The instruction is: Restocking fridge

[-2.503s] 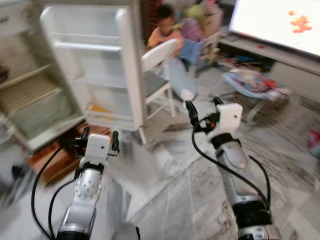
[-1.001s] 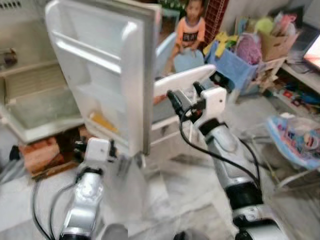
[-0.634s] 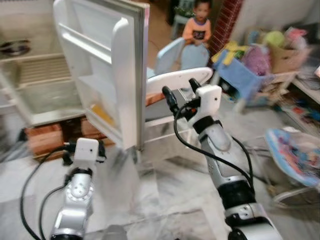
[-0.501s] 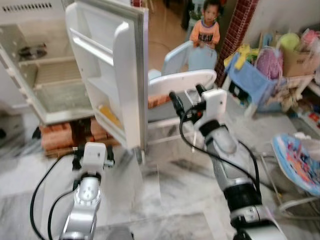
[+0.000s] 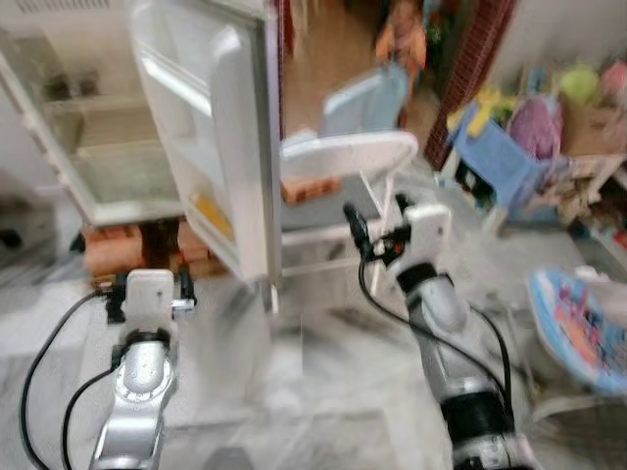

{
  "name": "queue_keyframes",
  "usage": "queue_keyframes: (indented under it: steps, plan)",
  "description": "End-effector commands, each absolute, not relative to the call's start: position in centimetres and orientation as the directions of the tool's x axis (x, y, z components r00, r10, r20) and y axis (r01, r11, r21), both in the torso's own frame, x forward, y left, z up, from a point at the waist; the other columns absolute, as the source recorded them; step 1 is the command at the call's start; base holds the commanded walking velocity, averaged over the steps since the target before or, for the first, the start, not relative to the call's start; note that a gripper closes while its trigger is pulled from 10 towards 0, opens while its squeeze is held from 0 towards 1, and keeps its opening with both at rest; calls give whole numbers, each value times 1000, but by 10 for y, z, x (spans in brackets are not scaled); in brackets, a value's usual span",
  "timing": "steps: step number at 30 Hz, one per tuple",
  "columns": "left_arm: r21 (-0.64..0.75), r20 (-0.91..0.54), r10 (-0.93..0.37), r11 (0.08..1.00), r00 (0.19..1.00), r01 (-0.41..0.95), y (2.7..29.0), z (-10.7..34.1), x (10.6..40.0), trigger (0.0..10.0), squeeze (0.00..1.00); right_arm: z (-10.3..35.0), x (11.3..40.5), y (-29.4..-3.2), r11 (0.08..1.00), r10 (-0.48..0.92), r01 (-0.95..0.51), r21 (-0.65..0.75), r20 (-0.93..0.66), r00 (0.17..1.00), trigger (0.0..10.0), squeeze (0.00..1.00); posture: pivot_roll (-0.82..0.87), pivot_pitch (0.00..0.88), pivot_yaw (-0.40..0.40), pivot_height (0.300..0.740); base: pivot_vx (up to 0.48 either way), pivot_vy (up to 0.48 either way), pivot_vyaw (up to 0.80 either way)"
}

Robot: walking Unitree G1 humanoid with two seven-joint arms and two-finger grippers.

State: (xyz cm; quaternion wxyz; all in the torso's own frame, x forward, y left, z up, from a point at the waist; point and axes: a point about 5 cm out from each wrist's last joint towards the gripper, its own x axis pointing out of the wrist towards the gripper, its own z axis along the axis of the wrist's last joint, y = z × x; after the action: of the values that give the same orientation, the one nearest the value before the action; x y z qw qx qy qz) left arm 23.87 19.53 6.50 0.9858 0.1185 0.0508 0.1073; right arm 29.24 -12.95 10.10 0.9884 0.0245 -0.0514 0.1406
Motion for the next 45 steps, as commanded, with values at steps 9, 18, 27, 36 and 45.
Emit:
queue_keyframes:
  steps: [9,18,27,36,45]
  plan:
    - [237,-47,207,953,977,-190,190,70,243,10000,0,124,304,-117,948,313,-317,-8,186,931,10000,0,137,0,-35,740,469,0,444]
    - [237,-59,213,952,975,-194,191,68,240,10000,0,130,312,-115,945,319,-326,8,188,929,10000,0,141,0,-35,740,467,0,760]
    - [231,-82,225,952,971,-201,190,66,240,10000,0,138,325,-105,922,381,-388,-2,188,905,10000,0,146,0,-36,740,300,0,94]
    - [245,-125,241,947,962,-206,192,60,237,10000,0,147,346,-98,929,371,-366,-58,155,916,10000,0,164,0,-45,740,0,0,0]
    - [210,-265,244,959,933,-191,197,44,225,10000,0,155,350,-76,880,464,-475,22,182,867,10000,0,186,0,-48,740,0,0,0]
